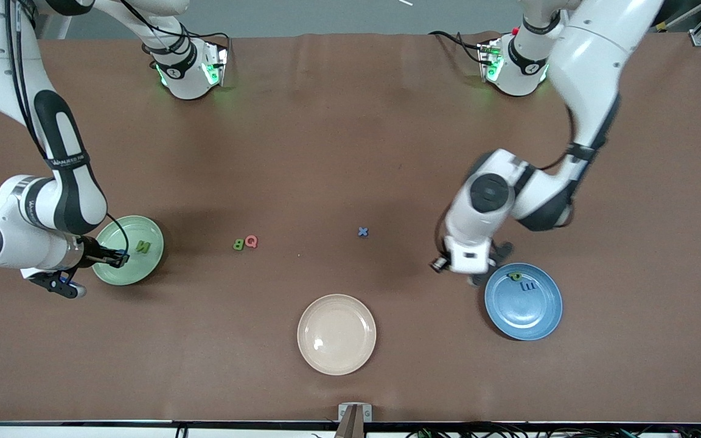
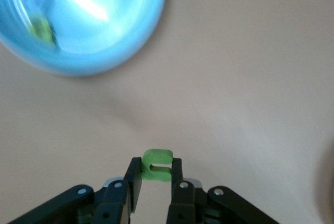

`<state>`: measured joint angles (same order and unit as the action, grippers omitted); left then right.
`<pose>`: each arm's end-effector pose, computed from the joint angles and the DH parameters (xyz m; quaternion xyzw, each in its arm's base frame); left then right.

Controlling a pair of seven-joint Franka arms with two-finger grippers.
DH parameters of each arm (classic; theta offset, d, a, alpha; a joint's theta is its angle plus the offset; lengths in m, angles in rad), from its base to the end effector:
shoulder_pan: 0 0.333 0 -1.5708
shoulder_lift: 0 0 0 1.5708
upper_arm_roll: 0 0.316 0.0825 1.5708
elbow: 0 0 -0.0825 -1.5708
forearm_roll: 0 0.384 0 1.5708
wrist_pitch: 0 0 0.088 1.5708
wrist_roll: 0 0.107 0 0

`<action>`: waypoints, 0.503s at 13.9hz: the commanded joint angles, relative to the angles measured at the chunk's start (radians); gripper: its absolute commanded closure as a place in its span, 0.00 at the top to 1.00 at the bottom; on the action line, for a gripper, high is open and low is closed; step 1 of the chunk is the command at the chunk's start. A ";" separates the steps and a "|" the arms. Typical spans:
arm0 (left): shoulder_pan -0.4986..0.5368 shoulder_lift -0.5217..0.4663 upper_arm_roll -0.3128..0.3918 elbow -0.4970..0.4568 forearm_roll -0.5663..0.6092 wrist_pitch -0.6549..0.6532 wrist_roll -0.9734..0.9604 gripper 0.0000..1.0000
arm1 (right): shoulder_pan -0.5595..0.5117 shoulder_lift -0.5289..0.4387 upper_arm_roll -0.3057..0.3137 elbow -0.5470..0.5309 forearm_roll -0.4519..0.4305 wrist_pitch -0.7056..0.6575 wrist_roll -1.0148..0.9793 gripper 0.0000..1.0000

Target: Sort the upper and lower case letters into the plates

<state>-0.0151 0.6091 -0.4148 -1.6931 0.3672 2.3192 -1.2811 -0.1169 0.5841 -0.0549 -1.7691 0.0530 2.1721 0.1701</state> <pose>0.6362 -0.2485 0.2733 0.9406 0.3360 0.0451 0.0157 0.6323 -0.1053 0.2183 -0.9790 0.1829 0.0898 0.0050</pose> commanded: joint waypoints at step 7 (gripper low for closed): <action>0.199 0.086 -0.010 0.049 0.013 0.005 0.356 0.08 | 0.046 -0.053 0.026 -0.015 -0.007 -0.044 0.062 1.00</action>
<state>0.1994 0.6726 -0.4167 -1.6723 0.3673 2.3279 -0.9235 -0.1150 0.5955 -0.0375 -1.7674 0.0540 2.1731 0.1488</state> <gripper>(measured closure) 0.736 0.317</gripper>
